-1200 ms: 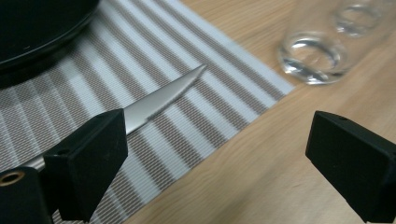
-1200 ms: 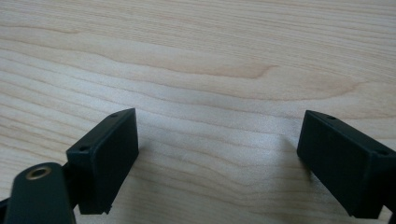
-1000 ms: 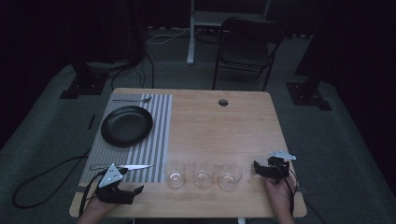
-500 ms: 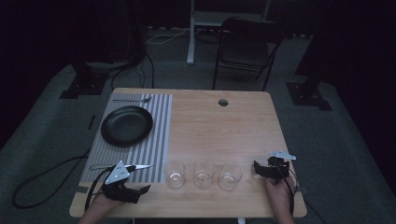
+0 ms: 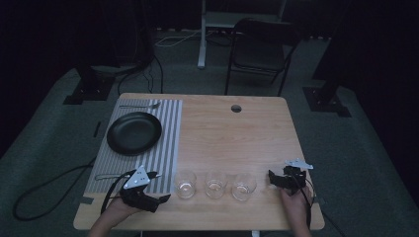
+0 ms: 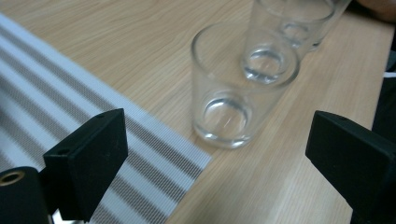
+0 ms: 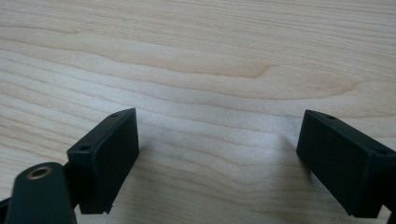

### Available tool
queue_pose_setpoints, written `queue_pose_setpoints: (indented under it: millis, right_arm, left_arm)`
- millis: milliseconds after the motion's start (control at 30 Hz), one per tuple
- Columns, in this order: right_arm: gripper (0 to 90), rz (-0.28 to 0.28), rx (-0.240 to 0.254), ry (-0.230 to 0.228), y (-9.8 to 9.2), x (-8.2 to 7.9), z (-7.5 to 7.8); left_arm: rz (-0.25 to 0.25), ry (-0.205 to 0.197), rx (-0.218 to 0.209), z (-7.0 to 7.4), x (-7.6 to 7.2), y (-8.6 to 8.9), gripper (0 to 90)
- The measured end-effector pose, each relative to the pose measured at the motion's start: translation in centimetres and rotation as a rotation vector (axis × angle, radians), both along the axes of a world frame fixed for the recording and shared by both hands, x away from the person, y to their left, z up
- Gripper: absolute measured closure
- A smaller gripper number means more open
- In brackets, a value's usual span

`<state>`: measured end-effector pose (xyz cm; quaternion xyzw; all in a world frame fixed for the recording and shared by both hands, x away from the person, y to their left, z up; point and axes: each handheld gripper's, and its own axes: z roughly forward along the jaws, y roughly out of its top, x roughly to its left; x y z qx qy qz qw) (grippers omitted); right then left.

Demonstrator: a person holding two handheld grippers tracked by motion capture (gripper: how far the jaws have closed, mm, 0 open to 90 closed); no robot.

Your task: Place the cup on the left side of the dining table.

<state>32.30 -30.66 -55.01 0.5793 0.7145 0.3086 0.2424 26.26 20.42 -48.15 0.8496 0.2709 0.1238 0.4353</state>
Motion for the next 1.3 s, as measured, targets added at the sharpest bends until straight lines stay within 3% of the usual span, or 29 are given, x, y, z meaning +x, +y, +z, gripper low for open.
queue_pose_setpoints:
  millis: [167, 400, 1300]
  right_arm:
    - [12.5, 0.0, 0.0, 0.0, 0.0, 0.0, 0.0]
    - [12.5, 0.0, 0.0, 0.0, 0.0, 0.0, 0.0]
    - [12.5, 0.001, -0.001, -0.001, 0.0, 0.0, 0.0]
  left_arm:
    - [-0.026, -0.001, 0.011, 0.3, 0.4, -1.2, 6.2]
    - [-0.072, -0.006, -0.012, 0.8, 0.9, -3.0, 6.2]
    - [-0.159, 0.002, 0.067, 2.4, 3.1, -7.6, 6.2]
